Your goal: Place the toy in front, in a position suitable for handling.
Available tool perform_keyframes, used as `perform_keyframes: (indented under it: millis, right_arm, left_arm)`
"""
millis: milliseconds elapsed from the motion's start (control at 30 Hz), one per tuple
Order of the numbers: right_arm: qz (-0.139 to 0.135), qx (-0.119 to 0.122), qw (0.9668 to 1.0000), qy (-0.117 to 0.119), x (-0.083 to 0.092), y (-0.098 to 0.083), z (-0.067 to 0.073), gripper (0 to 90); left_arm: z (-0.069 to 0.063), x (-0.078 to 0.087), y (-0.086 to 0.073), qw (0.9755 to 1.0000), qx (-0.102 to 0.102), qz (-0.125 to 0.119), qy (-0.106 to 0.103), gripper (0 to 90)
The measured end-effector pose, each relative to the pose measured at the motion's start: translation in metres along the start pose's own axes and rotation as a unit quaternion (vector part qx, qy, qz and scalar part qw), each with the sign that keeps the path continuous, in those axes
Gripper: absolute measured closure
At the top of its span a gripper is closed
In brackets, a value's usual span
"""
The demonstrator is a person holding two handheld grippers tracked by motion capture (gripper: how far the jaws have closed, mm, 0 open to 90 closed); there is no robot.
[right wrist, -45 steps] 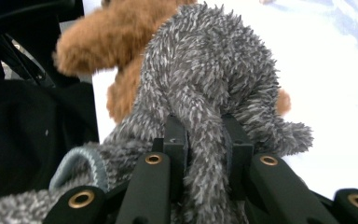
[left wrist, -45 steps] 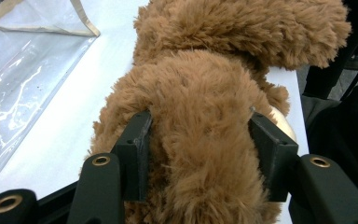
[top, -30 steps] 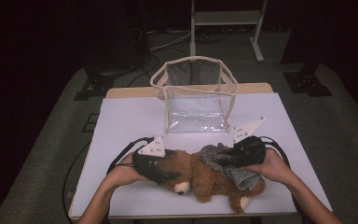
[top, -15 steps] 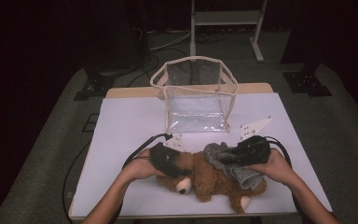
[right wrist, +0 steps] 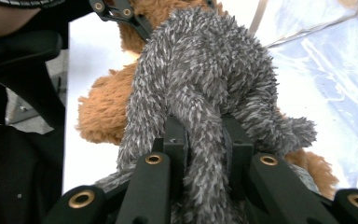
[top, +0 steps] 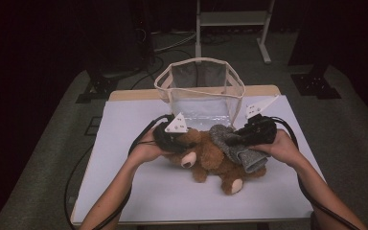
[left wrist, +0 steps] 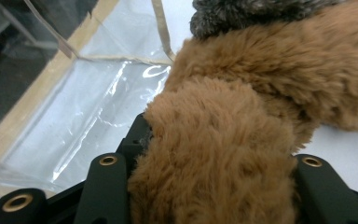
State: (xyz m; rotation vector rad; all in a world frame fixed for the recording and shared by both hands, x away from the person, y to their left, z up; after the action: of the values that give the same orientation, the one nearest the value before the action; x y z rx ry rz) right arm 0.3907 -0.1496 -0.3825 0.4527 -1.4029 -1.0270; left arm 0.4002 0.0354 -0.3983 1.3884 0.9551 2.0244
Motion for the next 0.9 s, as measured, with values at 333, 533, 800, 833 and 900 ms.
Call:
perform_keyframes:
  millis: [333, 533, 800, 833, 900]
  right_arm:
    - [0.021, -0.03, 0.9993, 0.003, -0.03, -0.009, -0.018, 75.3]
    - [0.009, 0.017, 0.9998, 0.002, -0.036, -0.019, 0.027, 75.8]
    - [0.017, 0.072, 0.9972, -0.003, -0.024, -0.014, 0.059, 75.6]
    - [0.009, 0.068, 0.9976, -0.009, -0.018, -0.007, 0.055, 75.5]
    - [0.003, 0.061, 0.9978, -0.026, -0.013, 0.001, 0.043, 75.5]
  left_arm:
    - [-0.015, 0.012, -0.03, 0.9989, 0.03, 0.014, -0.033, 27.9]
    - [-0.024, 0.031, -0.029, 0.9968, 0.066, -0.011, -0.045, 17.8]
    - [-0.049, 0.03, -0.043, 0.9972, 0.036, 0.026, -0.06, 32.9]
    - [-0.051, 0.031, -0.043, 0.9973, 0.035, 0.025, -0.06, 33.3]
    - [-0.057, 0.035, -0.044, 0.9974, 0.023, 0.025, -0.064, 33.4]
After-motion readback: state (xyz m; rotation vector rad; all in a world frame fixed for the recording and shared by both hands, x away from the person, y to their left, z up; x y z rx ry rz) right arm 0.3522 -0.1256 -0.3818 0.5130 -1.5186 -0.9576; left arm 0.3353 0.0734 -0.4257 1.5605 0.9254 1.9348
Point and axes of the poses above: each handheld gripper's, and its own axes: x roughly backward along the jaws, y roughly out of its top, z roughly to its left, the point moved 8 cm from there along -x, roughly forward along the jaws, and after that the axes turned 3 degrees about -z, right-handed, at the moved point
